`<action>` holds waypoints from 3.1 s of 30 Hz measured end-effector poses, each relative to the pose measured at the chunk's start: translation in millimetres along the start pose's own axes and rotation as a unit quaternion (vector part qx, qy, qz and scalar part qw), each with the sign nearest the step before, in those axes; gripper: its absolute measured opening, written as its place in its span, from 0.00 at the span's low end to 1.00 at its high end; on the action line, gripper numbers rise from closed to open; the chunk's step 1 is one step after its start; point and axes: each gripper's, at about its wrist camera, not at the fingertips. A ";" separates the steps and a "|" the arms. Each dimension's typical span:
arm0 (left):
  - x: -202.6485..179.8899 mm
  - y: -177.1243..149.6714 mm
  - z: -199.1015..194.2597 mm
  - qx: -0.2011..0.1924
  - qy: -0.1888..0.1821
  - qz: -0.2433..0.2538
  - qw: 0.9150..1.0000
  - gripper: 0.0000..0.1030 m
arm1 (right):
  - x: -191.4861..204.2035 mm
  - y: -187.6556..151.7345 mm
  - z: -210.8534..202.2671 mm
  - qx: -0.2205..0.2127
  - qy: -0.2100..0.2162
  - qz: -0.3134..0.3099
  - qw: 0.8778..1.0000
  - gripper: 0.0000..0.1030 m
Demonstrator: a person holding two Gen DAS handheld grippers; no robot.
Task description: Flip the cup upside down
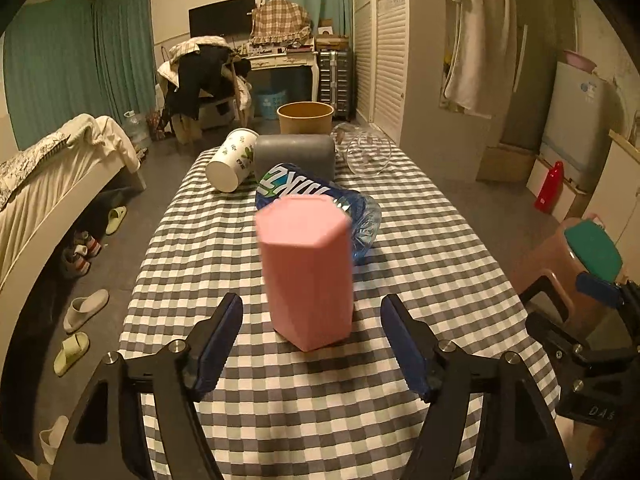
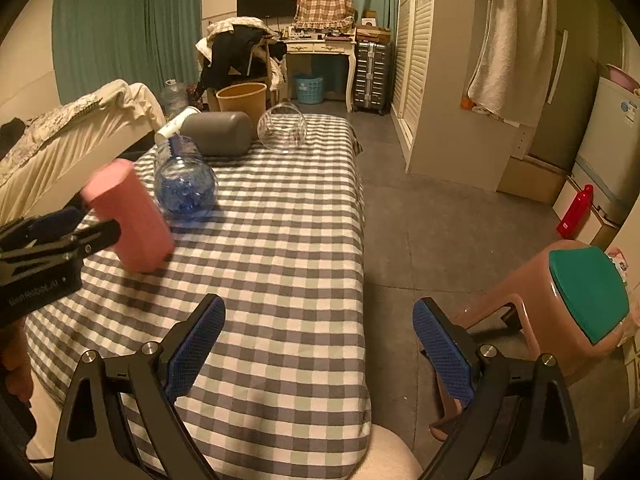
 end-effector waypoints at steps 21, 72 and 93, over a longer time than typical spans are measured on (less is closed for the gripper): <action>0.0 18.2 33.6 -0.041 -0.029 0.001 0.999 0.57 | 29.9 17.4 -7.6 -0.008 -0.014 -0.029 0.999 0.92; 65.6 -17.1 -66.2 -0.099 0.033 -0.056 0.993 1.00 | 56.2 14.2 -64.1 -0.106 -0.002 -0.007 0.994 1.00; 71.3 -17.8 -62.5 -0.095 0.038 -0.062 0.993 1.00 | 61.9 15.8 -61.0 -0.100 0.001 -0.018 0.995 1.00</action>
Point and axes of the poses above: each gripper's, at about its wrist camera, not at the fingertips, and z roughly the way its jaws point, x to its left, y to its top, and after that the axes turned 10 degrees about y, right-handed
